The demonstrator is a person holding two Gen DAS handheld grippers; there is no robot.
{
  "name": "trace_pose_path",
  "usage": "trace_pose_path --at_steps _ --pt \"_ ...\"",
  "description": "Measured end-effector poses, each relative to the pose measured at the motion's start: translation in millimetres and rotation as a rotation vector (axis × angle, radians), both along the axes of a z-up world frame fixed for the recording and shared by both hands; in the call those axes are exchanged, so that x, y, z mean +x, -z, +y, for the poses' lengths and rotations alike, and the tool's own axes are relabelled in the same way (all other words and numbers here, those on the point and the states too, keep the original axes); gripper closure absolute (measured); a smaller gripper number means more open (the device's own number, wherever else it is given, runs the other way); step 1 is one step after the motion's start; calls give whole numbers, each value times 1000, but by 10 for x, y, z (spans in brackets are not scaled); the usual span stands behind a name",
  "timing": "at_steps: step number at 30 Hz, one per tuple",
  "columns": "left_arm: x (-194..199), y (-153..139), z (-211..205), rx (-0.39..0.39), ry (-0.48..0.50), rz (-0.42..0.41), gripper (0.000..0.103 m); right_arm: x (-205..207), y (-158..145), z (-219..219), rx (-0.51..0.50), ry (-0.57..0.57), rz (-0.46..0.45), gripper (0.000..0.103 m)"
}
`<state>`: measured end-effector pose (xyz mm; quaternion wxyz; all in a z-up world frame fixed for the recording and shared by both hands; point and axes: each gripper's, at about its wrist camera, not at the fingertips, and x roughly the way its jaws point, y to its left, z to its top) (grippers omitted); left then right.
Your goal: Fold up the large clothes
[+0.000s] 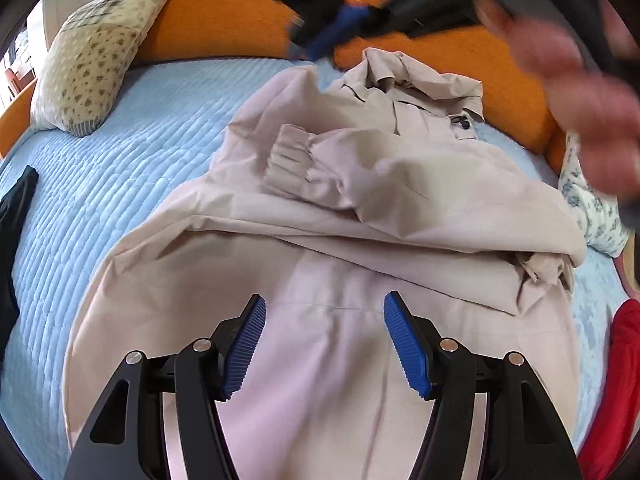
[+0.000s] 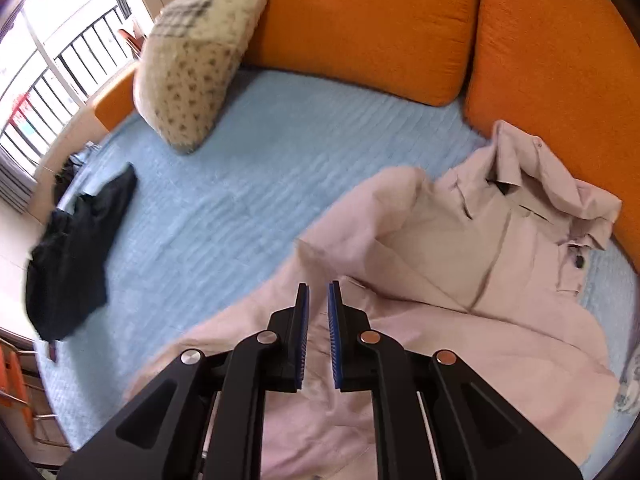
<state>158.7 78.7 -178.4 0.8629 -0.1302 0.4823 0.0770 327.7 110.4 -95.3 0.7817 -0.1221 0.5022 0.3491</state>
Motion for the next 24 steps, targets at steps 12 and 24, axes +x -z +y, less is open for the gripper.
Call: trace_pose_path --at_steps 12,24 --pt "370 -122 61 132 88 -27 22 -179 -70 -1947 -53 278 -182 28" --pt "979 273 149 105 97 0 59 -728 858 -3413 -19 601 -92 29"
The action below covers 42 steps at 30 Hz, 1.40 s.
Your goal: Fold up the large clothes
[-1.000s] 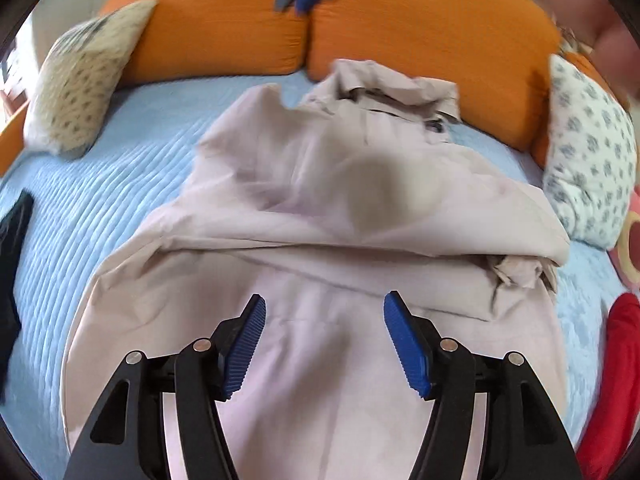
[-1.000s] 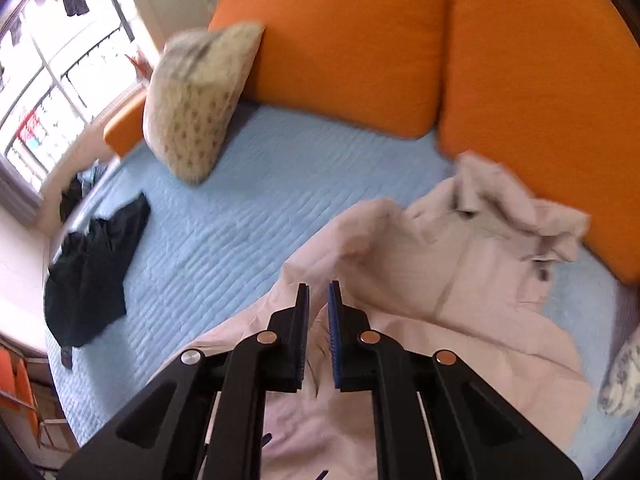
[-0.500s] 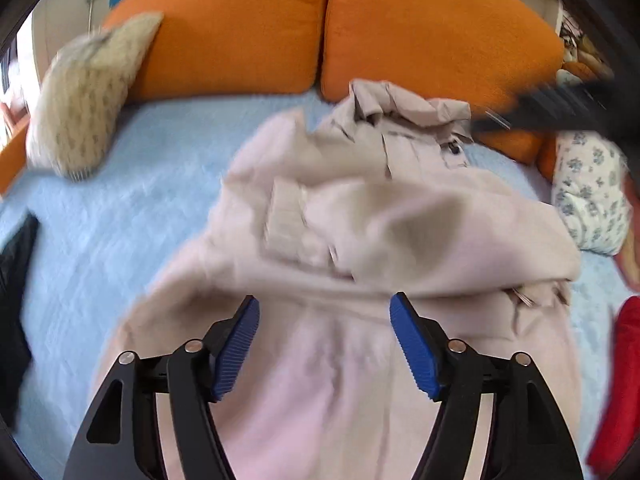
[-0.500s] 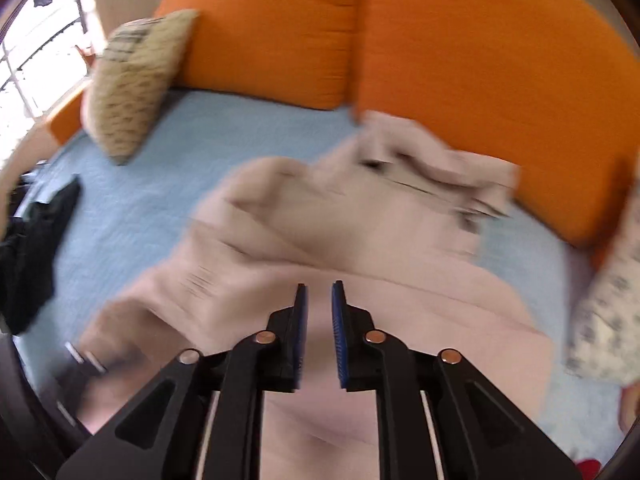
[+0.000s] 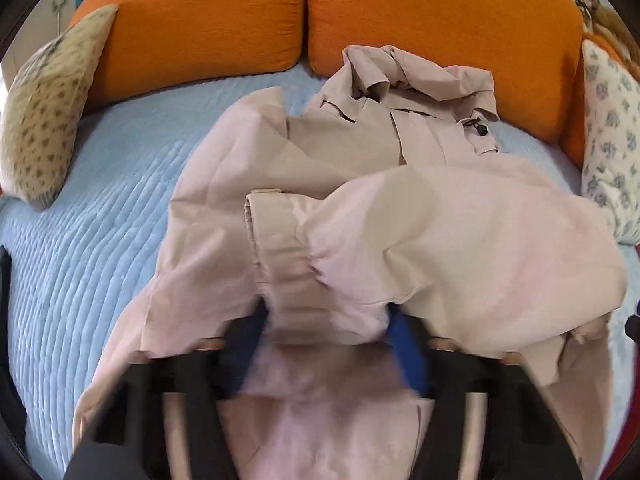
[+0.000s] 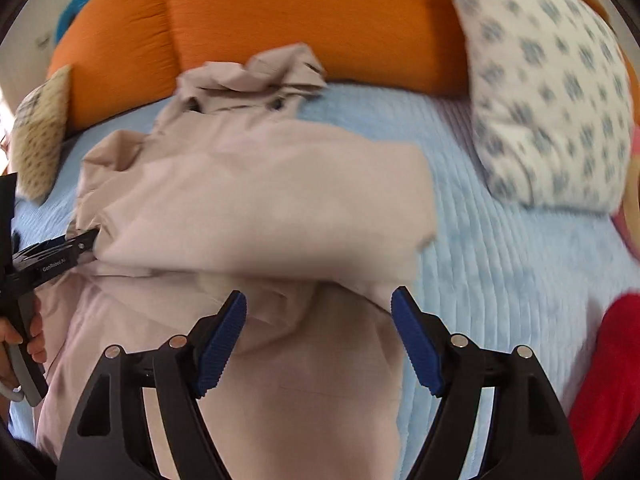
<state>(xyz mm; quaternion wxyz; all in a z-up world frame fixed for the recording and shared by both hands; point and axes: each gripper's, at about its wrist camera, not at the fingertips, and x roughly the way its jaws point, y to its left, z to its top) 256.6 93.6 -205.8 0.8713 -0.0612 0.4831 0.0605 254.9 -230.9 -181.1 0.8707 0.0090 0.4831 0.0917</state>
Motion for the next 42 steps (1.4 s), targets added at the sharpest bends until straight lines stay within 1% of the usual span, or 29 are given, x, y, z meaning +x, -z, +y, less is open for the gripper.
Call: trace_pose_path --at_steps 2,5,7,10,11,12,13,14,15,16,18,19,22,24,26,28,29,31,33,34,37,39,40,42 --pt "5 -37 34 -4 -29 -27 68 -21 89 -61 4 29 -3 29" --pt "15 -148 181 -17 -76 -57 74 -26 113 -143 24 62 -27 29" --pt "44 -221 331 2 -104 -67 77 1 66 -192 44 78 -47 29" --pt "98 -261 550 48 -139 -53 78 87 -26 -222 90 92 -70 29" --pt "128 -234 618 66 -140 -37 76 128 -40 -213 104 90 -70 29" --pt "183 -172 639 76 -126 -1 73 189 -43 -182 131 82 -64 29" --pt "219 -94 653 93 -108 48 61 233 -38 -148 149 77 -59 29" --pt "207 -67 669 109 -102 67 45 281 -16 -95 165 66 -56 40" --pt "160 -51 666 139 -98 70 41 332 16 -26 173 50 -54 51" --pt "74 -77 663 147 -95 43 38 379 62 39 173 39 -46 66" --pt "-76 -134 669 143 -111 11 31 455 180 133 155 33 -20 72" --pt "-172 -173 691 129 -126 0 29 508 271 188 137 35 1 75" --pt "-350 -328 707 86 -150 -47 29 593 527 292 105 32 62 75" --pt "-363 -490 638 87 -138 -97 29 605 722 365 82 26 102 75" --pt "-293 -664 499 71 -96 -147 29 576 851 455 45 18 97 75" --pt "-165 -808 311 33 -31 -190 29 529 870 573 -21 12 58 75" --pt "-57 -821 234 11 -6 -193 29 514 867 625 -48 11 47 75" --pt "217 -705 132 28 -11 -160 29 520 884 636 -42 22 55 75" --pt "439 -477 124 38 -22 -99 35 527 888 611 -26 18 61 75" --pt "500 -367 136 52 -32 -75 39 519 889 607 -26 7 59 75" --pt "632 34 282 144 -85 -7 41 482 894 594 -30 -25 42 75" --pt "678 268 346 140 -71 56 41 469 878 567 -15 -48 40 75" --pt "681 375 340 154 -48 64 40 479 850 542 3 -55 49 75" --pt "674 408 301 196 -36 38 40 487 734 497 31 -67 60 74"
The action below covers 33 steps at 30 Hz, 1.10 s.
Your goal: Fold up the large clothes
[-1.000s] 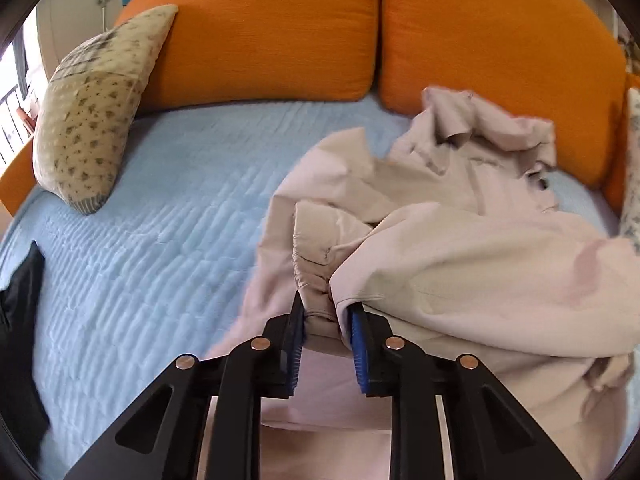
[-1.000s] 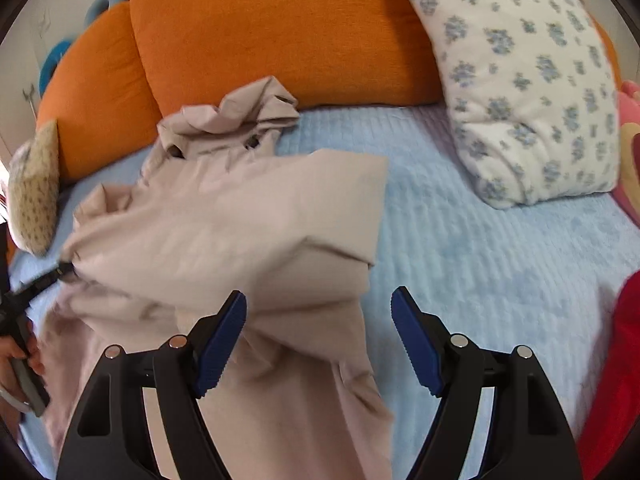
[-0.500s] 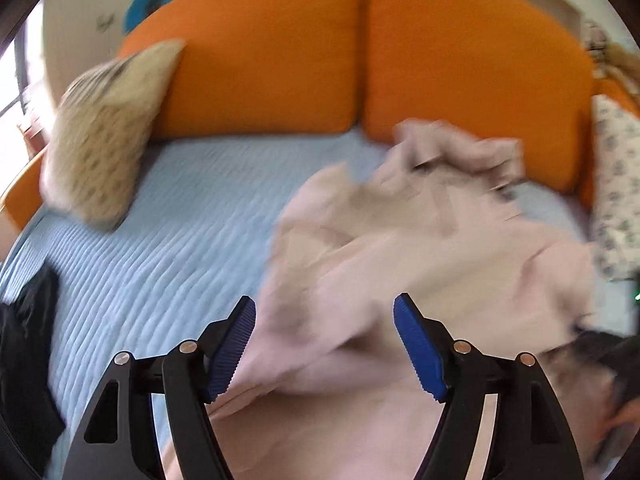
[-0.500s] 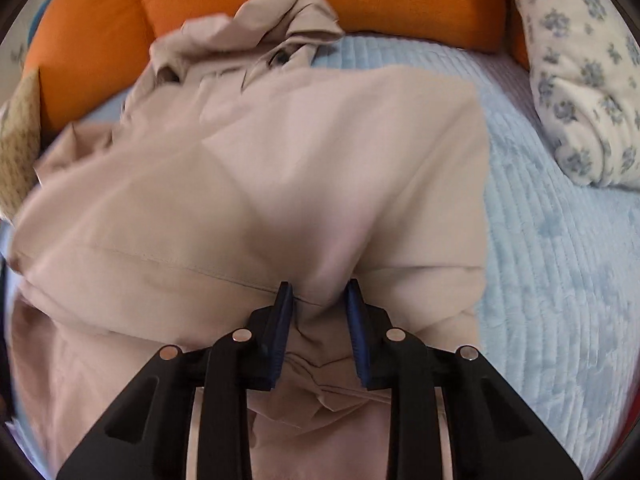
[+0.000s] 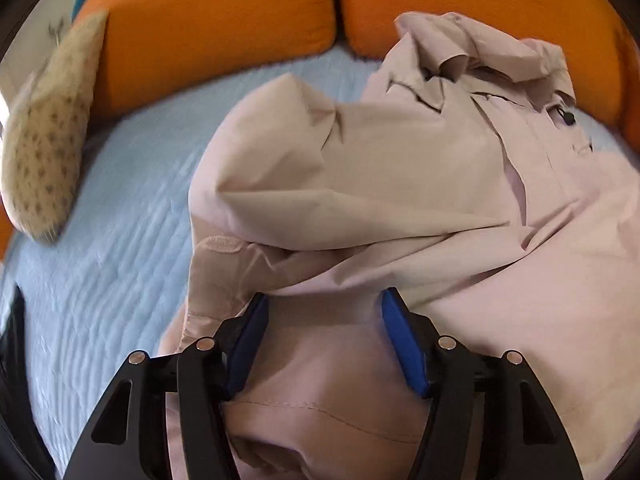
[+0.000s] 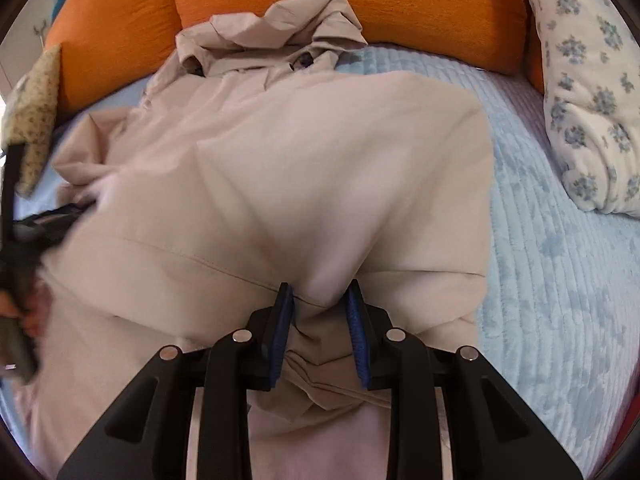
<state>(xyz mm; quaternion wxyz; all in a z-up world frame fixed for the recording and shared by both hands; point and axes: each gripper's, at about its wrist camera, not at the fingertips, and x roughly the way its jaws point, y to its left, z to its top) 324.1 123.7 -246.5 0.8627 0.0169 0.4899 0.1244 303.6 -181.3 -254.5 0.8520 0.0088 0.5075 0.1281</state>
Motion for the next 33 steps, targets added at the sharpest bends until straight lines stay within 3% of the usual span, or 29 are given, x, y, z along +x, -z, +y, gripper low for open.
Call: trace_pose_path --at_steps 3,6,9,11,15,19,22,24,25,26,28,30,33 --pt "4 12 81 -59 -32 -15 40 -145 -338 -47 43 -5 -78 74" --pt "-6 14 60 -31 -3 -17 40 -282 -453 46 90 -50 -86 74" --pt "-94 -94 81 -39 13 -11 39 -288 -236 191 34 -82 -16 76" --pt "-253 -207 76 -27 40 -31 32 -232 42 264 -4 -80 50 76" --pt "-621 -388 70 57 59 -109 23 -195 48 362 -36 -61 55 76" --pt "-880 -442 359 -69 -31 -130 22 -233 -31 464 -99 -86 22 75" --pt "-972 -515 400 -153 -75 -137 23 -325 -321 371 -48 -60 -25 75" --pt "-1043 -505 323 -224 -80 -144 20 -358 -601 230 18 -22 -104 62" --pt "-1087 -487 260 -250 -112 -148 19 -309 -756 177 55 -6 -142 27" --pt "-1126 -468 216 -272 -126 -149 19 -226 -934 141 89 13 -179 5" --pt "-1148 -419 125 -303 -158 -137 19 -58 -1165 212 123 6 -229 5" --pt "-1127 -421 30 -313 -133 -132 19 294 -1312 356 54 -6 -261 5" --pt "-1144 -480 -181 -194 -47 -179 17 760 -1297 644 -90 -86 -272 7"
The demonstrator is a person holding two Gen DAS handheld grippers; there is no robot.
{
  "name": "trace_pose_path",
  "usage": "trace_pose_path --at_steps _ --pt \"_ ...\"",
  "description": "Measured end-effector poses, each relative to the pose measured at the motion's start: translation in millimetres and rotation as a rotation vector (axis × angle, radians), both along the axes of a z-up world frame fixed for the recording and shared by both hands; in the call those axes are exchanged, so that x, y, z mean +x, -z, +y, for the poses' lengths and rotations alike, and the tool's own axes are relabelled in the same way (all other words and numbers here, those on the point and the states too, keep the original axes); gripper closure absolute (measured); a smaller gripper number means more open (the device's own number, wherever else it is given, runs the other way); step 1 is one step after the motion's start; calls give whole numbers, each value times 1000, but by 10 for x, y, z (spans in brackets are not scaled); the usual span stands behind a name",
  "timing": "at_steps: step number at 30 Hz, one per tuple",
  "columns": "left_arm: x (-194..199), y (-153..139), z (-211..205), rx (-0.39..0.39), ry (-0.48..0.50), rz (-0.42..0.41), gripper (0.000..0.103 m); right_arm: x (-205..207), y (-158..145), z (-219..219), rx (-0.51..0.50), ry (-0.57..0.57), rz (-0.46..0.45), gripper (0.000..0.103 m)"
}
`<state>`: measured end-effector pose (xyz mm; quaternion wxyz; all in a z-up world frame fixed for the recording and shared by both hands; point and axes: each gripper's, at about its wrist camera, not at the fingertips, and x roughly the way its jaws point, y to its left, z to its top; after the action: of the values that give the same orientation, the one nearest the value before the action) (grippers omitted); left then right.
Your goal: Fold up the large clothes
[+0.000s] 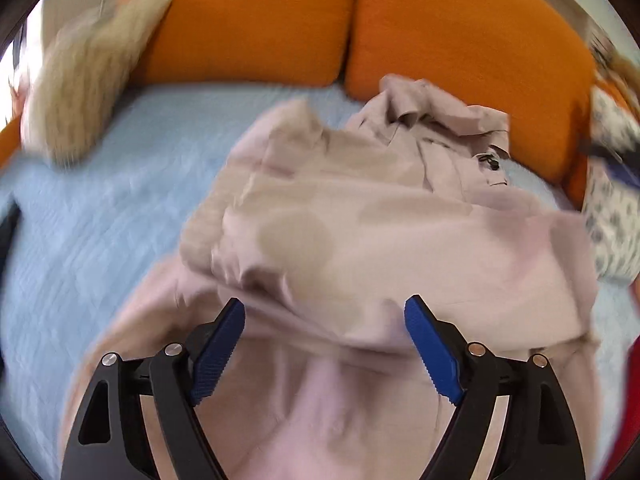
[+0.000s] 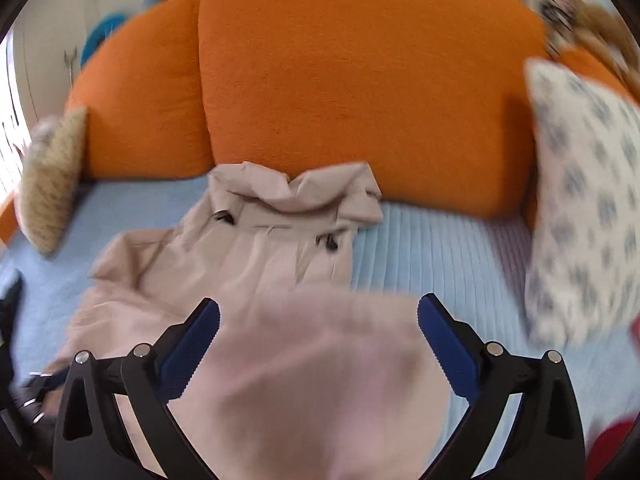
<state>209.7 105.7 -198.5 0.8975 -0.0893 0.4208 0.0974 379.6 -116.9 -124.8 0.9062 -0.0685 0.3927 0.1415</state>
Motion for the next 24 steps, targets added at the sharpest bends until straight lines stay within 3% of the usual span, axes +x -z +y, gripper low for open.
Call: trace_pose_path --at_steps 3,7,12,16,18,20,21,23,24 --pt "14 87 -86 20 18 13 15 514 164 183 55 17 82 9" --pt "53 122 -109 19 33 36 14 1016 418 277 182 110 191 21" --pt "52 95 -38 45 28 12 13 1479 614 479 157 211 202 22" --pt "84 250 50 -34 14 32 12 1768 785 536 175 285 234 25" --pt "91 333 16 -5 24 37 12 1918 950 582 184 311 280 38" --pt "119 428 -22 17 29 53 12 2006 1100 608 201 326 334 65" --pt "145 474 -39 23 32 67 12 2019 1137 605 215 331 343 69" --pt "166 505 -24 10 31 71 11 2002 1158 617 211 328 330 90" --pt "171 527 -3 -6 31 73 11 1968 1137 632 204 312 318 91"
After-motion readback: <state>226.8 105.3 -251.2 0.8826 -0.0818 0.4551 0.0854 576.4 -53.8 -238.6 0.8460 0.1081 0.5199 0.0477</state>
